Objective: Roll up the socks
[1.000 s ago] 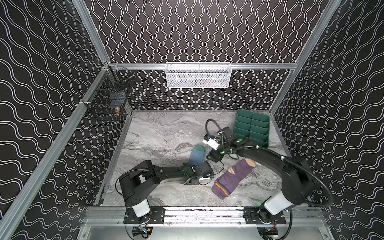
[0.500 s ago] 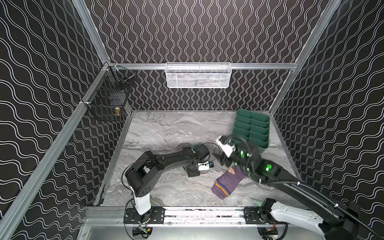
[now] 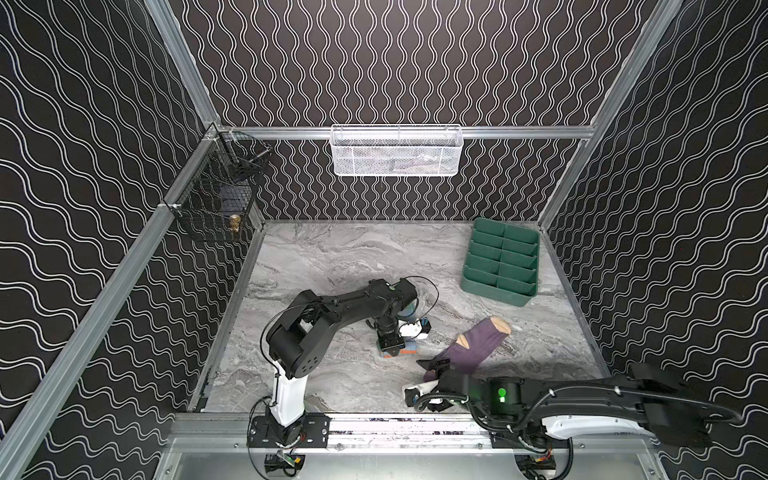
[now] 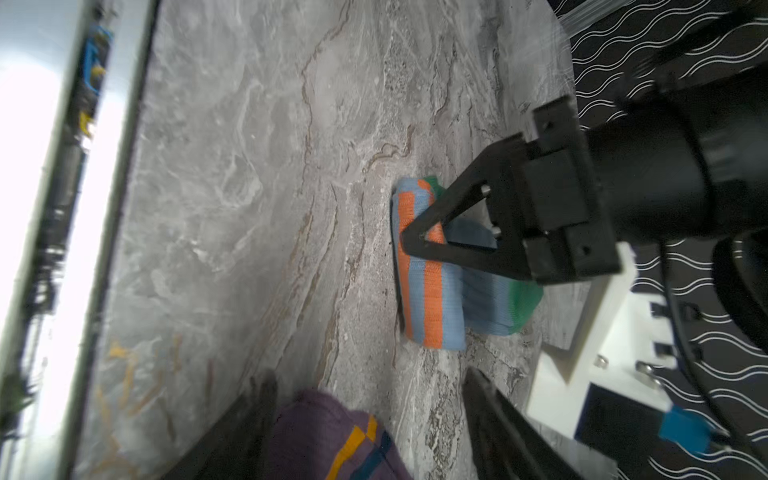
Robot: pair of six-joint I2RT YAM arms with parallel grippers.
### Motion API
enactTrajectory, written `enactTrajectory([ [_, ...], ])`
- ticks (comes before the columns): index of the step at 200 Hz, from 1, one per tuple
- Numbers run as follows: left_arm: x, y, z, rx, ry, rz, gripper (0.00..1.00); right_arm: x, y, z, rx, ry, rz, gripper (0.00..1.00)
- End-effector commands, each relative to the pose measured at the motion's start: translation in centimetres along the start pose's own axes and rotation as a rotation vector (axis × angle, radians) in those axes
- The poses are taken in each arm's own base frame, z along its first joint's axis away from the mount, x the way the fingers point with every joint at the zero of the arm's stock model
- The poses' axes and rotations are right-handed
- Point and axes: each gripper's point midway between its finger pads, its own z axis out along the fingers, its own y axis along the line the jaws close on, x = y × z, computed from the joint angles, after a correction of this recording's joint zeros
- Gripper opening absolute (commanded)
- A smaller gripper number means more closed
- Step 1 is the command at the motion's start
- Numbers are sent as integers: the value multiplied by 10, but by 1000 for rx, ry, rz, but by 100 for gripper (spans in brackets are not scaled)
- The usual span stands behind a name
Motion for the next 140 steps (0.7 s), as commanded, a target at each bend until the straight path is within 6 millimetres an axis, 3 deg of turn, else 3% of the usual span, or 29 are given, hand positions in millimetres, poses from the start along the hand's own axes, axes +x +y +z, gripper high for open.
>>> enactTrajectory([
  [1, 23, -11, 17, 73, 90, -36, 0, -29, -25, 8, 131, -102, -42, 75],
  [41, 28, -11, 25, 83, 106, -44, 0, -22, -21, 37, 75, -61, -51, 75],
  [97, 25, -7, 28, 77, 100, -39, 0, -5, 12, 57, -91, 28, -97, 68],
  [140, 26, -6, 31, 78, 103, -42, 0, 1, 32, 71, -183, 85, -83, 53],
])
